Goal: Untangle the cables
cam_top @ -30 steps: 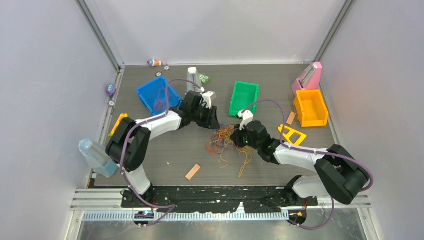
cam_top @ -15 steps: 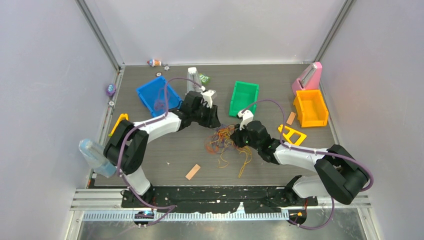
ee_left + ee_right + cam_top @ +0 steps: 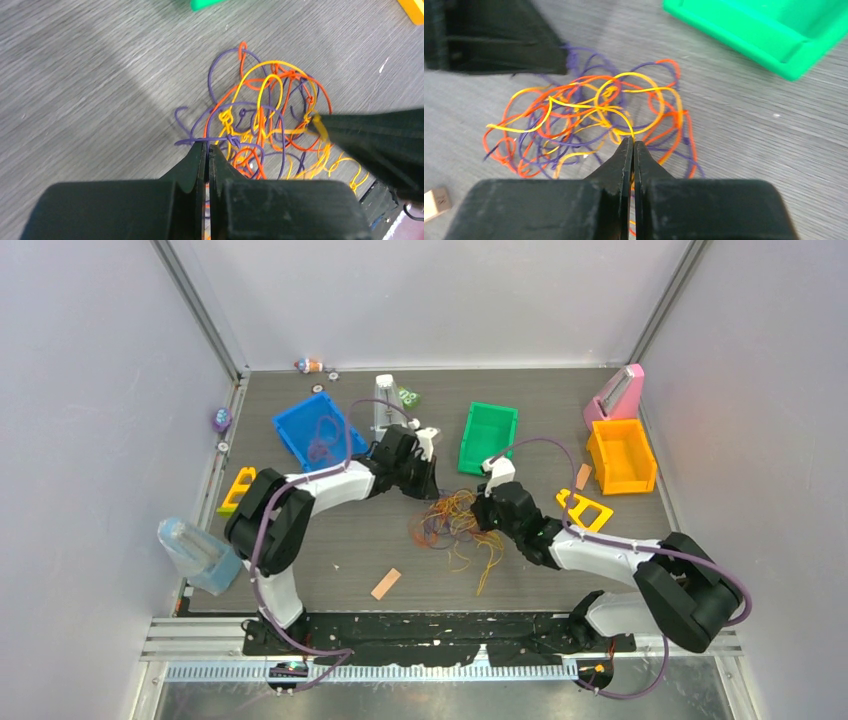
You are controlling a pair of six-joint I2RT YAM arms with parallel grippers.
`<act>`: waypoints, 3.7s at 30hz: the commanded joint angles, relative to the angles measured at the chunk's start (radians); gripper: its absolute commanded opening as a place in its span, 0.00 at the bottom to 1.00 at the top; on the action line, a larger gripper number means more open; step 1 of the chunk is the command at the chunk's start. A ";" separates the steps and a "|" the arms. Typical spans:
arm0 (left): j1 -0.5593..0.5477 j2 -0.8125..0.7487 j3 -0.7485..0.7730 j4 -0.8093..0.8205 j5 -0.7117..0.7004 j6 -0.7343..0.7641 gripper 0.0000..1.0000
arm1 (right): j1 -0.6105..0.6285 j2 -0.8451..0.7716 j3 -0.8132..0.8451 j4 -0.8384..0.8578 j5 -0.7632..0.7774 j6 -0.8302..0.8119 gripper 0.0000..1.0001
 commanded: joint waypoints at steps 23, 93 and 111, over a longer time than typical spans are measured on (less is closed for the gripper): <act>0.069 -0.825 -0.177 -0.204 -0.623 -0.038 0.00 | -0.025 -0.595 -0.214 -0.307 1.010 0.498 0.06; 0.310 -0.899 0.635 -0.744 -1.186 -0.021 0.00 | -0.457 -0.574 -0.111 -0.733 0.667 0.719 0.05; 0.473 -0.960 0.318 -0.473 -0.356 -0.170 0.00 | -0.573 -0.783 -0.114 -0.408 0.003 0.187 0.98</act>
